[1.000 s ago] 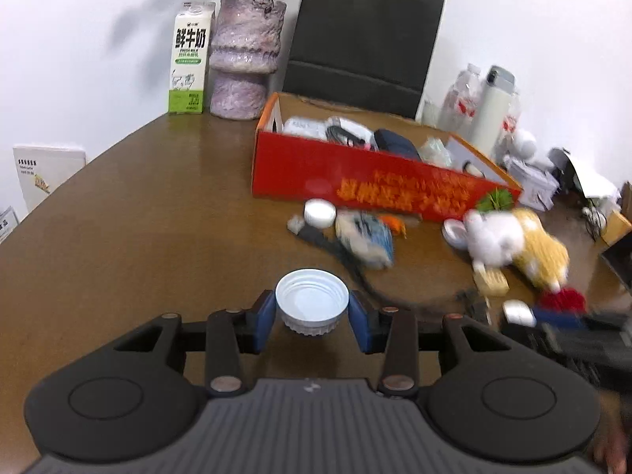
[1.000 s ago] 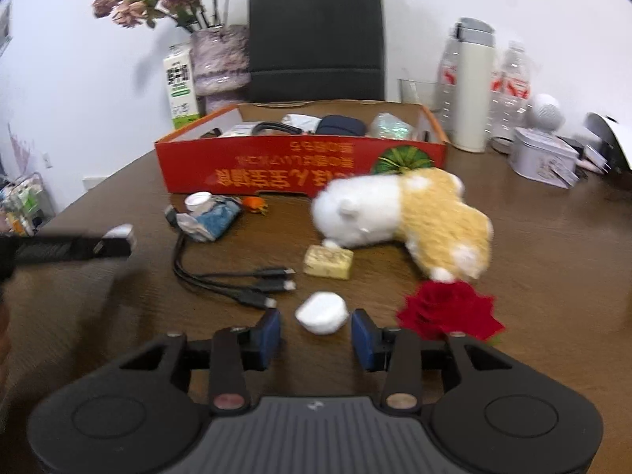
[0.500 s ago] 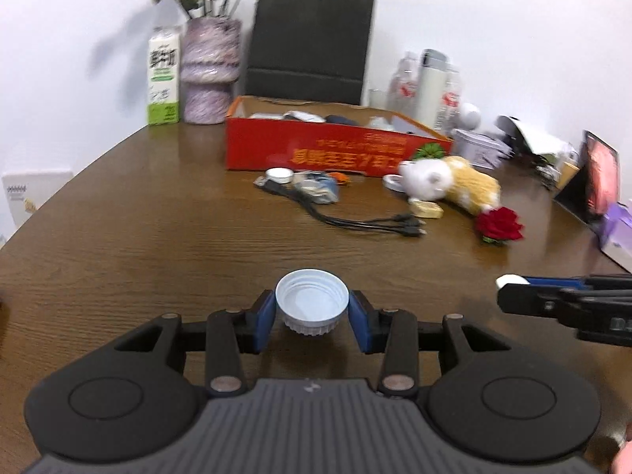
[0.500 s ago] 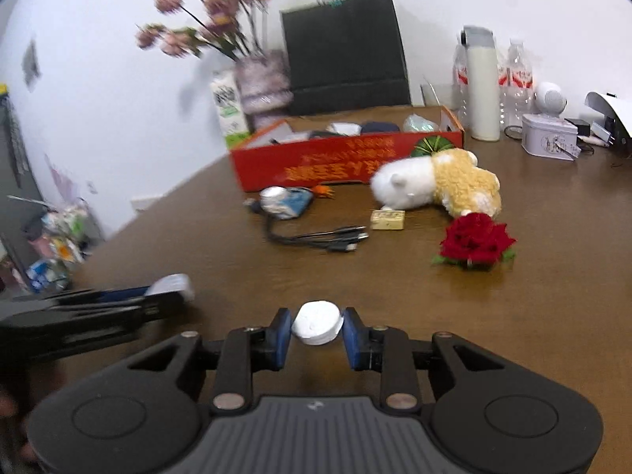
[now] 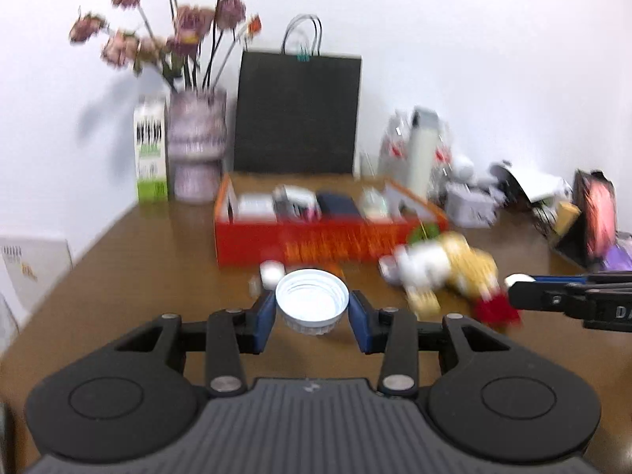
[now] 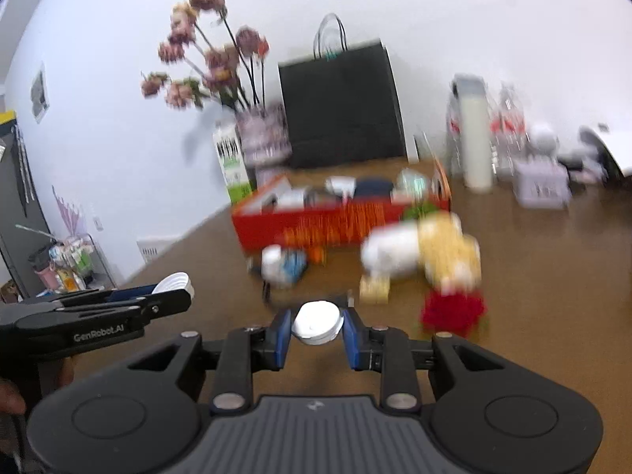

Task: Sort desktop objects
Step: 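Carry cap and white piece into the cardboard box and open both tools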

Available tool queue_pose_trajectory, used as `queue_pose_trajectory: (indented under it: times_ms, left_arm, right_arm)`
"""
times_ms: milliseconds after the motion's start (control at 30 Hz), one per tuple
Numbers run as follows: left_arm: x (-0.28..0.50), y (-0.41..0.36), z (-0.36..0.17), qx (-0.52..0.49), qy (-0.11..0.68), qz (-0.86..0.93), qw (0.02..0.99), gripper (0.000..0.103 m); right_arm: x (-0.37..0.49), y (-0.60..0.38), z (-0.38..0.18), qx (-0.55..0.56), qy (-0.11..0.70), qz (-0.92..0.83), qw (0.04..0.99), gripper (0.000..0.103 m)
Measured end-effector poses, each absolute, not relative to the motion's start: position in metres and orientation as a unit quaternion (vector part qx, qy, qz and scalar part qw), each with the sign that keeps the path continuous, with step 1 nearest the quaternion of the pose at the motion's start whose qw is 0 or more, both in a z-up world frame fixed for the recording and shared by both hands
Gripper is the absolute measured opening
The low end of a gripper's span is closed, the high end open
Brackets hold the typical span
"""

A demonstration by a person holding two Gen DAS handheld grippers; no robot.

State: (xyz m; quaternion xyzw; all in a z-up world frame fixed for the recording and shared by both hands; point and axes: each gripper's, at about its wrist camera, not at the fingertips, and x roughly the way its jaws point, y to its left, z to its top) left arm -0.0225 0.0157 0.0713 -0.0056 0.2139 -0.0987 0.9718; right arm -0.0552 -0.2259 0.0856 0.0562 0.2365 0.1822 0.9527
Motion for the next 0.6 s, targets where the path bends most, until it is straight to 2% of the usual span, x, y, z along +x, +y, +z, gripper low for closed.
queue_pose_trajectory:
  times_ms: [100,200,433,467,500,533,567,600]
  left_arm:
    - [0.030,0.015,0.096,-0.011,0.208,-0.111,0.972,0.041]
    - [0.090,-0.003,0.111,0.028,0.191,-0.116,0.974,0.041]
    - [0.249,-0.045,0.076,0.079,0.291,-0.121,0.946,0.043]
    - [0.266,-0.047,0.069,0.078,0.309,-0.119,0.940,0.044]
    - [0.284,-0.046,0.062,0.071,0.329,-0.113,0.935,0.052]
    - [0.293,-0.045,0.059,0.065,0.337,-0.108,0.933,0.054]
    - [0.300,-0.044,0.058,0.064,0.336,-0.104,0.934,0.057]
    - [0.304,-0.042,0.058,0.069,0.331,-0.100,0.936,0.066]
  right_arm:
    - [-0.008,-0.228,0.112,0.034,0.209,0.179,0.961,0.027]
    - [0.063,-0.234,0.129,0.032,0.225,0.172,0.958,0.027]
    - [0.230,-0.226,0.112,-0.025,0.311,0.097,0.945,0.027]
    - [0.250,-0.226,0.105,-0.031,0.319,0.079,0.944,0.028]
    - [0.265,-0.226,0.098,-0.038,0.326,0.063,0.943,0.030]
    - [0.279,-0.226,0.092,-0.037,0.338,0.057,0.939,0.033]
    - [0.288,-0.227,0.088,-0.034,0.346,0.056,0.936,0.041]
    - [0.292,-0.226,0.086,-0.036,0.344,0.056,0.936,0.048]
